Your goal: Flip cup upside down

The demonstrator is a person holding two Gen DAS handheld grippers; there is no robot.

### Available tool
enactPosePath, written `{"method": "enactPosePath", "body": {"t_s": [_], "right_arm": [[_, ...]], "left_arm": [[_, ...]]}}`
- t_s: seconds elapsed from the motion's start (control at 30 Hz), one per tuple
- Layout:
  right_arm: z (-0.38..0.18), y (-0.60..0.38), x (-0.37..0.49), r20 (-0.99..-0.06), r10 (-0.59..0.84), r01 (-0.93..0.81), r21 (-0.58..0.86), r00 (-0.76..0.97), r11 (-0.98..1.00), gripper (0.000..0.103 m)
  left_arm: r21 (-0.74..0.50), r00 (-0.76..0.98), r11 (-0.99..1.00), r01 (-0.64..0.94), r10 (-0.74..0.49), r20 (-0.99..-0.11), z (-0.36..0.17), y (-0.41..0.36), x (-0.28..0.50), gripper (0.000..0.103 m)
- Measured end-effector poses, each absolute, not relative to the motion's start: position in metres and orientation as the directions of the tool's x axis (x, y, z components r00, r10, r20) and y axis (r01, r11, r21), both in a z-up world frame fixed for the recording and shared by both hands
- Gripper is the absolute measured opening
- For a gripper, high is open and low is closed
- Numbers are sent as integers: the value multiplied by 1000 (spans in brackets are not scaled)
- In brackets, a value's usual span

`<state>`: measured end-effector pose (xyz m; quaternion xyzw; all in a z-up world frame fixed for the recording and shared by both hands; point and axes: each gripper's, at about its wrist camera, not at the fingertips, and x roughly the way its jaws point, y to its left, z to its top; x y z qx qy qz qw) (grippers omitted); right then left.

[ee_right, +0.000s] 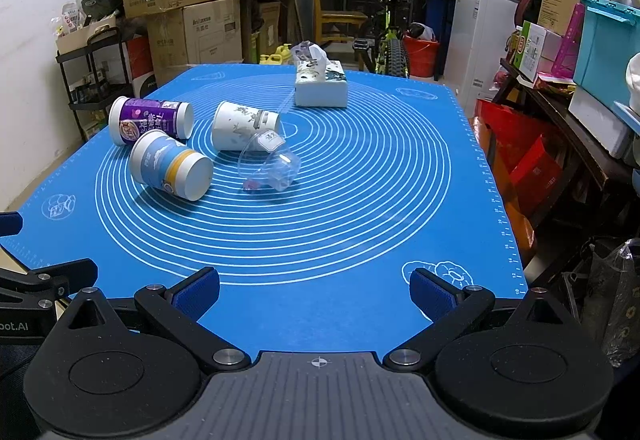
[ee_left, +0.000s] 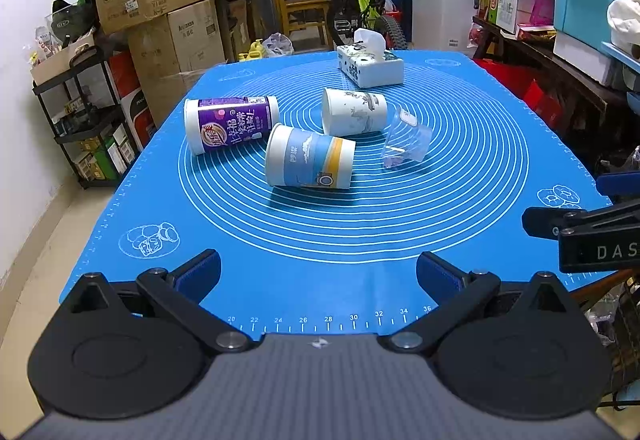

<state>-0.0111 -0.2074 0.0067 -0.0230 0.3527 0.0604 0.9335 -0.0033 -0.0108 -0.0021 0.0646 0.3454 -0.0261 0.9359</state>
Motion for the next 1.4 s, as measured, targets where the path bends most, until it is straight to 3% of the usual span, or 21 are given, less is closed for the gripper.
{"method": "enactPosePath", "body": {"t_s": [0.87, 1.13, 1.4], "right_arm": [[6, -209, -11, -664, 94, -128, -2, 742, 992, 101], [5, -218, -3, -659, 81, -108, 0, 748, 994, 101], [-1, -231, 11, -663, 69, -79, 16, 746, 997, 101]], "left_arm": [[127, 762, 987, 102, 5, -647, -3, -9, -2, 103], [266, 784, 934, 238, -23, -621, -4, -11, 21, 103], [524, 777, 720, 456, -35, -629, -7, -22, 75, 103]]}}
